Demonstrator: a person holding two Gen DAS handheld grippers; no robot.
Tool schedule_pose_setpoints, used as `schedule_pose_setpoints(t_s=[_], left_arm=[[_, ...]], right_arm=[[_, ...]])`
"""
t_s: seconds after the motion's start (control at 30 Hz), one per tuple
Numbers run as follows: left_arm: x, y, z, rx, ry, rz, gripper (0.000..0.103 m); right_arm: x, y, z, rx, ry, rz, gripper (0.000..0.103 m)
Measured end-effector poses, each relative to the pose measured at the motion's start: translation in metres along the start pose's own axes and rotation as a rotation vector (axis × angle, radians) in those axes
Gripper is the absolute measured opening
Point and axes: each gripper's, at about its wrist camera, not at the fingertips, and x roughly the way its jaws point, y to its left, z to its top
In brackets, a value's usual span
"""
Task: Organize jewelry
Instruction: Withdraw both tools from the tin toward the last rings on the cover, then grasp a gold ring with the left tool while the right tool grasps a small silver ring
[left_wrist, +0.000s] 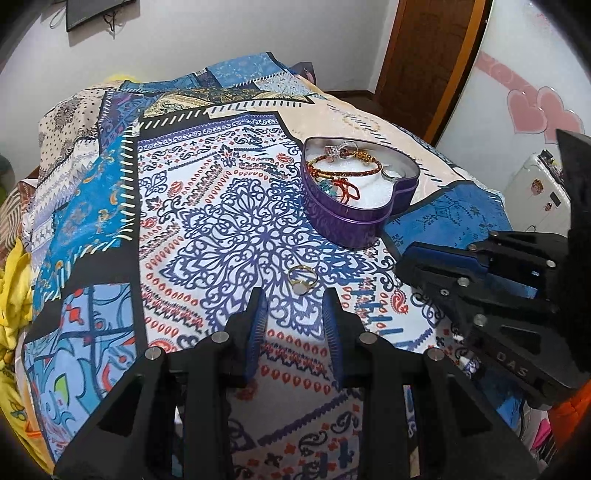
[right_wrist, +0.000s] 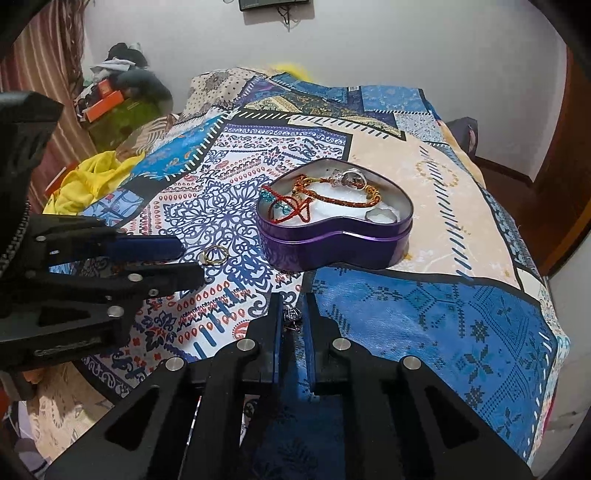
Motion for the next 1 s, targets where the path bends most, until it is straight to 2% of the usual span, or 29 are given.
schedule_pose_setpoints(t_s=[0.2,0.3,0.37,0.4,0.57,0.73,0.97,1.0], left_arm=[[0.007,-0.003,0.004,0.013,-0.001,-0.004,0.029],[0.008,-0.001,0.004,0.004,-0.001,-0.006,0.013],[0.008,0.001,0.004,-0.005,-0.004,-0.011,0.012],[0.007,0.001,0.004,-0.005,-0.006,-0.007,0.008],[0.001,0.000,0.001,-0.009,-0.012,0.003,0.007],[-0.007,0.002,0.002,-0.021,-0.026,0.006,0.001],[-0.025,0.000,0.009,0.000,-0.065,0.000,0.001],[-0.025,-0.001,0.010,0.008,-0.064,0.013,0.005]], right_arm=[[-0.008,-0.008,0.001,0.025,-0.026,0.000,0.009],[-0.012,-0.011,0.003,0.034,-0.037,0.000,0.009],[-0.013,-0.012,0.004,0.037,-0.041,-0.001,0.009],[-0.014,-0.012,0.004,0.038,-0.044,-0.001,0.009],[-0.021,-0.013,0.009,0.040,-0.063,-0.004,0.009],[-0.032,-0.015,0.015,0.042,-0.096,-0.014,0.009],[-0.045,-0.020,0.026,0.051,-0.142,-0.030,0.009],[-0.046,-0.020,0.027,0.053,-0.146,-0.030,0.009]])
